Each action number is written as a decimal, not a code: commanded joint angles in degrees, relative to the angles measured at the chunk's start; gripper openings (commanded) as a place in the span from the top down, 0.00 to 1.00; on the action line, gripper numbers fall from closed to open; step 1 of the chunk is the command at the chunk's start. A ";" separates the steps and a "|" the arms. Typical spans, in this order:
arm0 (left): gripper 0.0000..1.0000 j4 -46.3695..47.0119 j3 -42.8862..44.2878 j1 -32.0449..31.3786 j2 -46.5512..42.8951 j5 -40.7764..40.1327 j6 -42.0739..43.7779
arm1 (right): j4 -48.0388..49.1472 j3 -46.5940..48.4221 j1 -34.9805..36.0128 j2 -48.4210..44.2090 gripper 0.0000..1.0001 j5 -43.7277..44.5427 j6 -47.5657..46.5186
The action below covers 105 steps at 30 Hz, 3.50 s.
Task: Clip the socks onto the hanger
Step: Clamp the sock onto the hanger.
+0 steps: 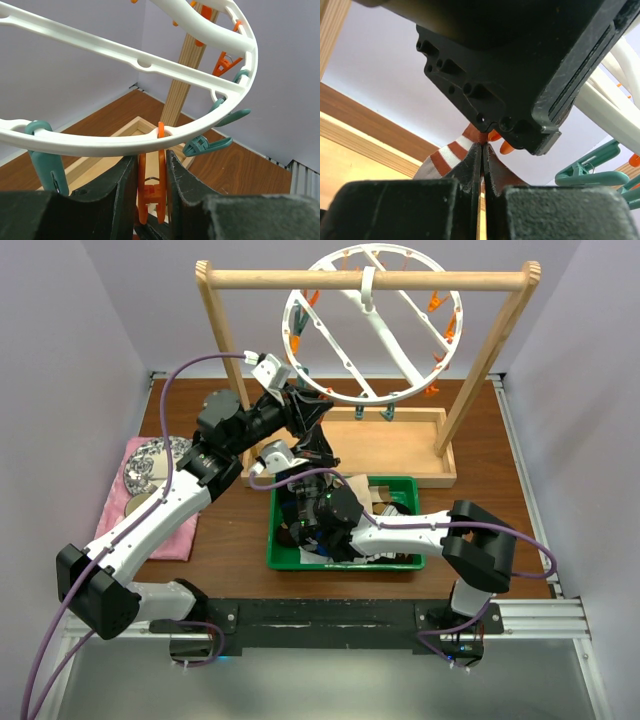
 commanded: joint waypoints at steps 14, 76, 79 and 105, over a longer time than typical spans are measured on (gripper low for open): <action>1.00 -5.55 4.53 -2.22 1.20 -9.05 2.93 | 10.82 -11.26 -0.41 -18.36 1.00 5.62 27.21; 1.00 -2.13 -0.38 -2.94 -6.09 5.33 -6.62 | -51.28 -15.75 -9.02 -46.68 1.00 -38.02 85.87; 1.00 -2.31 2.42 -1.89 -4.15 11.47 -11.80 | -46.81 -17.41 -11.66 -47.47 1.00 -43.48 88.16; 1.00 9.82 3.05 1.02 0.68 28.55 -32.22 | -27.19 -24.27 -21.07 -47.12 1.00 -60.47 98.36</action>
